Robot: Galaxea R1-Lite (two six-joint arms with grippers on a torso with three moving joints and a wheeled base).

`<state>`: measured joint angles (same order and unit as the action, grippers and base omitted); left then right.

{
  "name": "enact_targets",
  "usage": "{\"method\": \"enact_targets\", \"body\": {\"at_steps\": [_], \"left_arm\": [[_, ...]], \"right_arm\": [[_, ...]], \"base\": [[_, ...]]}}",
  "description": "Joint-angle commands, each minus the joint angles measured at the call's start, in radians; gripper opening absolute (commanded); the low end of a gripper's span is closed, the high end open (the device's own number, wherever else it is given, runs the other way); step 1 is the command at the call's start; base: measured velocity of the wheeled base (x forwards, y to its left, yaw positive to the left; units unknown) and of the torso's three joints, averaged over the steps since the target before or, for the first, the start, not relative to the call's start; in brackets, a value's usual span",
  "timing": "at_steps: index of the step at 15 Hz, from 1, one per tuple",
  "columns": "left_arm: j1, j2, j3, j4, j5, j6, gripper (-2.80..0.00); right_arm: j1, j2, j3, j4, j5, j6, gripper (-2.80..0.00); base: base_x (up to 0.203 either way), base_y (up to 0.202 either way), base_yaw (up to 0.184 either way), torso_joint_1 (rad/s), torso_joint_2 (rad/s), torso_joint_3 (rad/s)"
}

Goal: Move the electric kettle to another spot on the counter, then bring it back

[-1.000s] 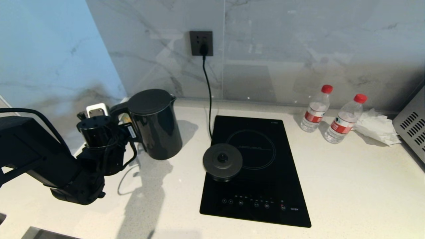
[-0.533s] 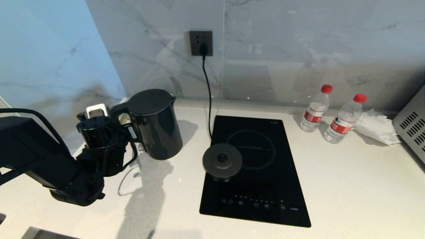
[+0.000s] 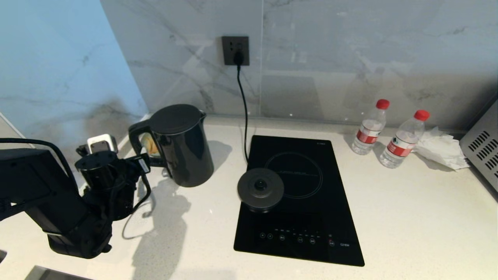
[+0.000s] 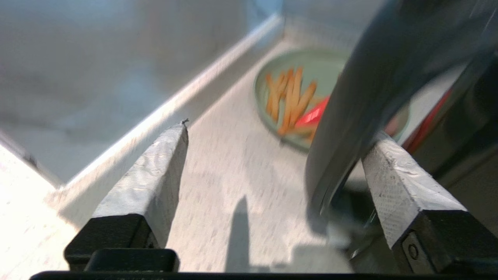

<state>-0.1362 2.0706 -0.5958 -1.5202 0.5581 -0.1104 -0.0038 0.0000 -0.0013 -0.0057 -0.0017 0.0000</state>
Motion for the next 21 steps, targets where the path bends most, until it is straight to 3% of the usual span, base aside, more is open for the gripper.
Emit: {"method": "enact_targets", "body": {"at_steps": [1,12,13,14,16,18,19,21], "left_arm": [[0.012,0.007,0.040,-0.010,0.003,-0.002,0.00],[-0.007,-0.190,0.182,-0.010,-0.006,-0.003,0.00],[-0.009,-0.211,0.213,-0.010,-0.006,-0.003,-2.44],[-0.015,-0.238,0.246,-0.010,-0.007,-0.002,-2.80],[-0.046,-0.311,0.331,-0.010,-0.026,-0.003,-2.80],[-0.060,-0.405,0.449,-0.010,-0.211,-0.012,-2.80],[-0.071,-0.440,0.486,-0.010,-0.259,-0.017,-2.80],[-0.091,-0.494,0.523,-0.010,-0.276,-0.020,-2.80]], "right_arm": [[0.001,0.000,0.001,0.000,0.000,0.000,-2.80],[-0.001,0.000,0.000,0.000,0.002,0.000,-2.80],[-0.001,0.000,0.001,0.000,0.000,0.000,-2.80],[-0.001,0.000,0.000,0.000,0.000,0.000,-2.80],[0.001,0.000,0.000,0.000,0.001,0.000,-2.80],[0.000,0.000,0.000,0.000,0.001,0.000,-2.80],[0.000,0.000,0.000,0.000,0.001,0.000,-2.80],[-0.001,0.000,0.001,0.000,0.000,0.000,-2.80]], "base": [[0.000,0.000,0.000,0.000,0.00,0.000],[0.000,0.000,0.000,0.000,0.00,0.000],[0.000,0.000,0.000,0.000,0.00,0.000],[0.000,0.000,0.000,0.000,0.00,0.000],[0.000,0.000,0.000,0.000,0.00,0.000],[0.000,0.000,0.000,0.000,0.00,0.000],[0.000,0.000,0.000,0.000,0.00,0.000],[0.000,0.000,0.000,0.000,0.00,0.000]]}}
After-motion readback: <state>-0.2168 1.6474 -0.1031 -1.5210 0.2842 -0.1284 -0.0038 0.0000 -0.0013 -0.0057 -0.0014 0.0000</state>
